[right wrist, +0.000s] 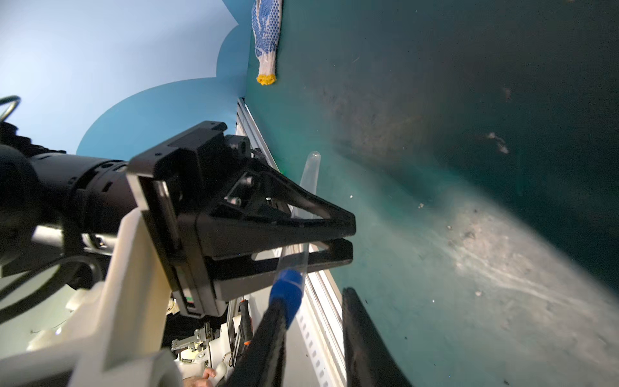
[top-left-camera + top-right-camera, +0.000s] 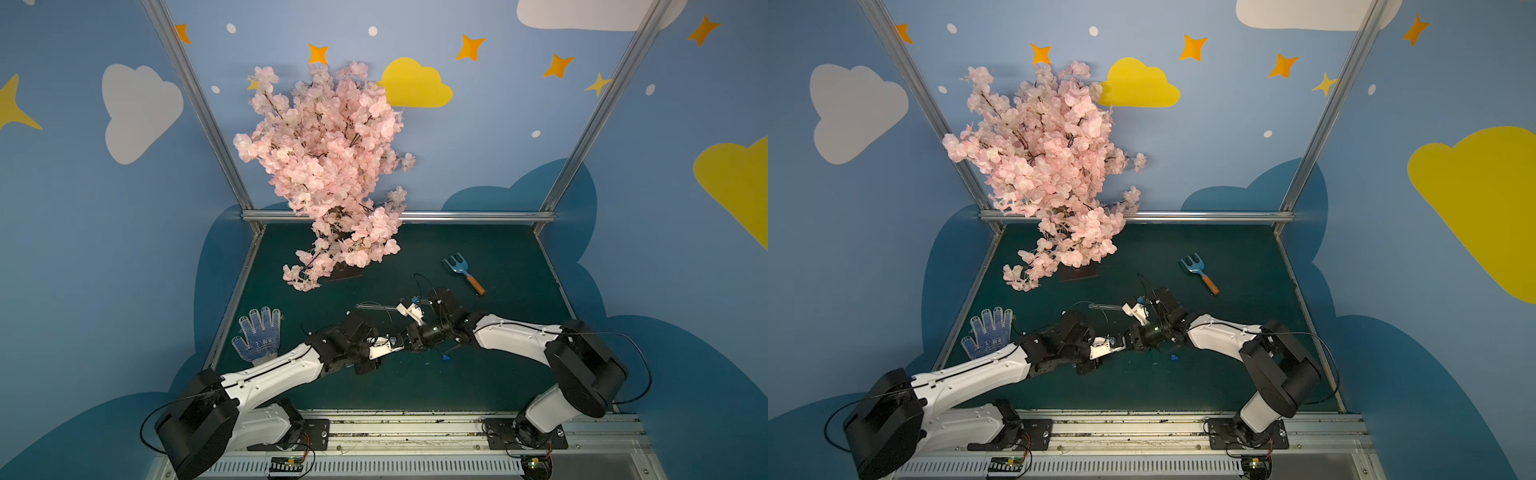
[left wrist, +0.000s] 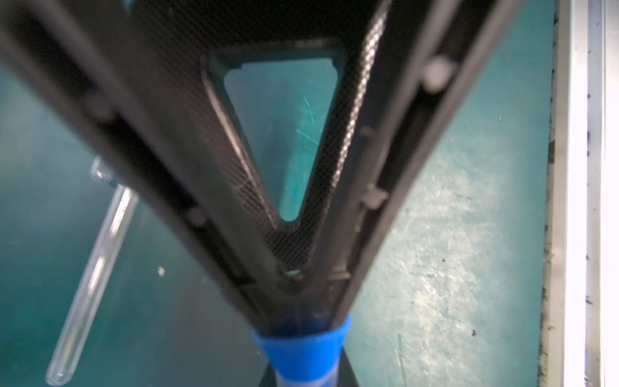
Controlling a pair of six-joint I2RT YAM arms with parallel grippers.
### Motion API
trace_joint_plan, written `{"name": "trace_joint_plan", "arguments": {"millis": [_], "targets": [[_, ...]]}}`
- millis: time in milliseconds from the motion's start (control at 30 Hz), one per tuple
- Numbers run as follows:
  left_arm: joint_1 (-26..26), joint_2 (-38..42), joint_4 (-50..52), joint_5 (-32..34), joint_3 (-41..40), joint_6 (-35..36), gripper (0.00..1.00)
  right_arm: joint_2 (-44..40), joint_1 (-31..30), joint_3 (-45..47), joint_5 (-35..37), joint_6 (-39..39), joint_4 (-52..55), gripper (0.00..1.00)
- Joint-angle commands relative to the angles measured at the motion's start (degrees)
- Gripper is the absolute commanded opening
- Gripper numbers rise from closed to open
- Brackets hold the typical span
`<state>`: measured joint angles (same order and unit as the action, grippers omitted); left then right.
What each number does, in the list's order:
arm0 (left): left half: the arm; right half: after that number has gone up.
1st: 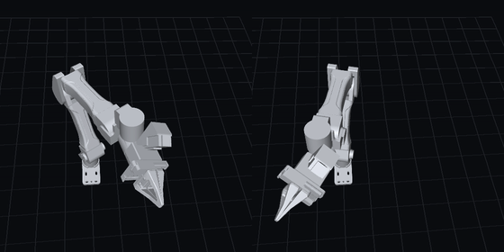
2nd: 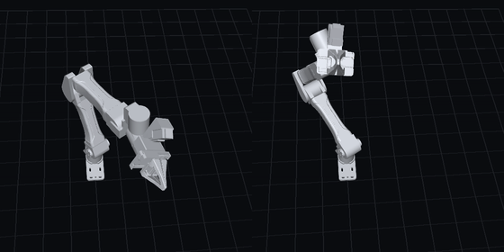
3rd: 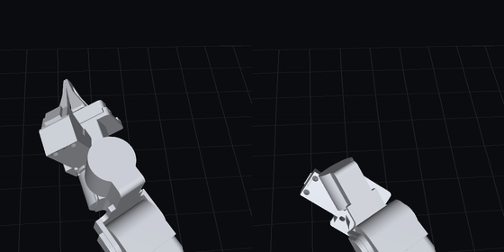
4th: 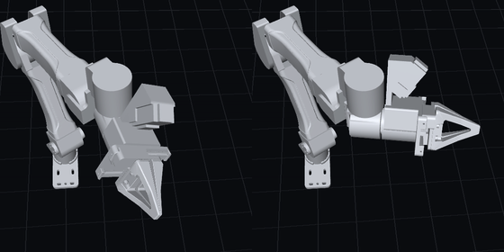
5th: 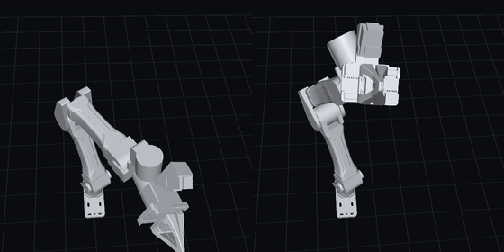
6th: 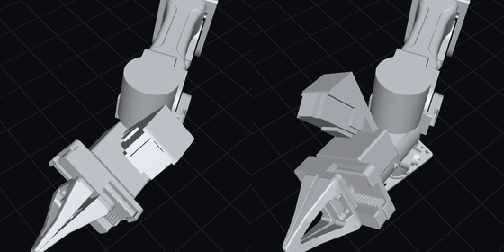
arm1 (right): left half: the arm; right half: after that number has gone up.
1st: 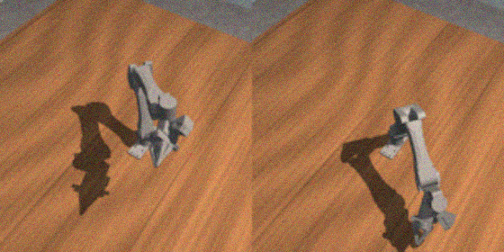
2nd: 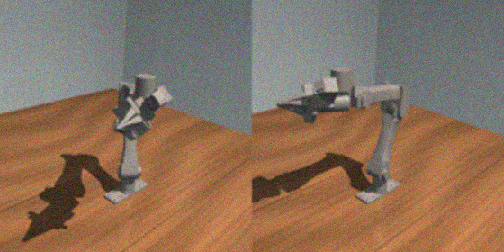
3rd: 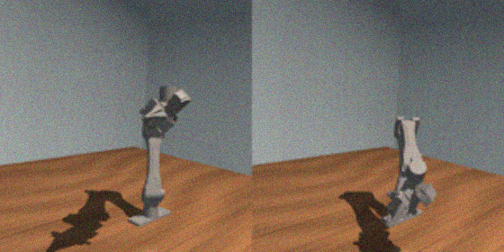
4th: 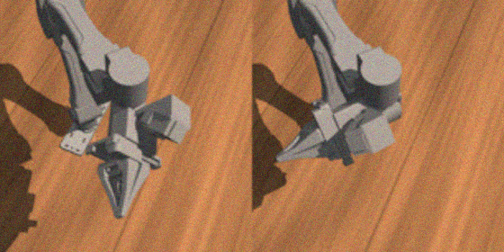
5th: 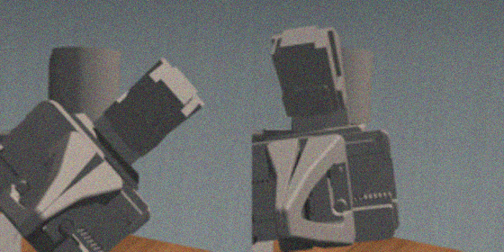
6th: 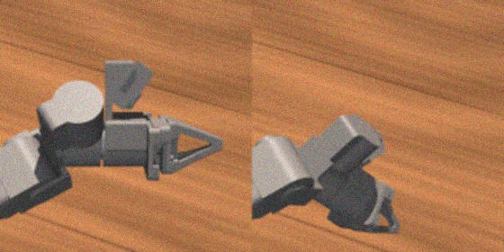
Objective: Insert stoppers into test tubes
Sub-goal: Insert the stopper into the test tube.
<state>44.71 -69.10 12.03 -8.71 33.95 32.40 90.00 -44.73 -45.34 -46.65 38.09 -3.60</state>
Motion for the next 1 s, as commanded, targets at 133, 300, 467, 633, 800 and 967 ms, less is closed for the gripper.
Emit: {"name": "trace_joint_plan", "arguments": {"millis": [133, 300, 467, 633, 800, 967], "targets": [[1.9, -0.1, -7.8, -5.0, 4.0, 1.8, 0.02, -2.6, 1.6, 2.7, 1.6, 0.4, -1.2, 0.3], [1.7, 0.7, -8.3, -5.3, 3.4, 1.3, 0.02, -3.8, 3.0, 3.8, 1.4, 0.5, -1.4, 0.31], [1.6, 0.1, -7.3, -5.0, 3.6, 1.5, 0.02, -4.6, 3.7, 4.0, 0.7, 0.2, -1.1, 0.31], [1.6, -1.8, -4.7, -1.7, 4.8, 1.9, 0.02, -6.8, 4.3, 4.1, 0.7, -0.7, 1.7, 0.33], [1.6, -3.5, -2.2, -0.6, 6.1, 2.4, 0.02, -8.8, 5.6, 5.2, 1.1, -0.9, 2.8, 0.34], [1.6, -3.9, -1.4, 0.1, 6.1, 2.8, 0.02, -11.1, 7.6, 5.8, 0.8, -1.9, 4.9, 0.34]]}}
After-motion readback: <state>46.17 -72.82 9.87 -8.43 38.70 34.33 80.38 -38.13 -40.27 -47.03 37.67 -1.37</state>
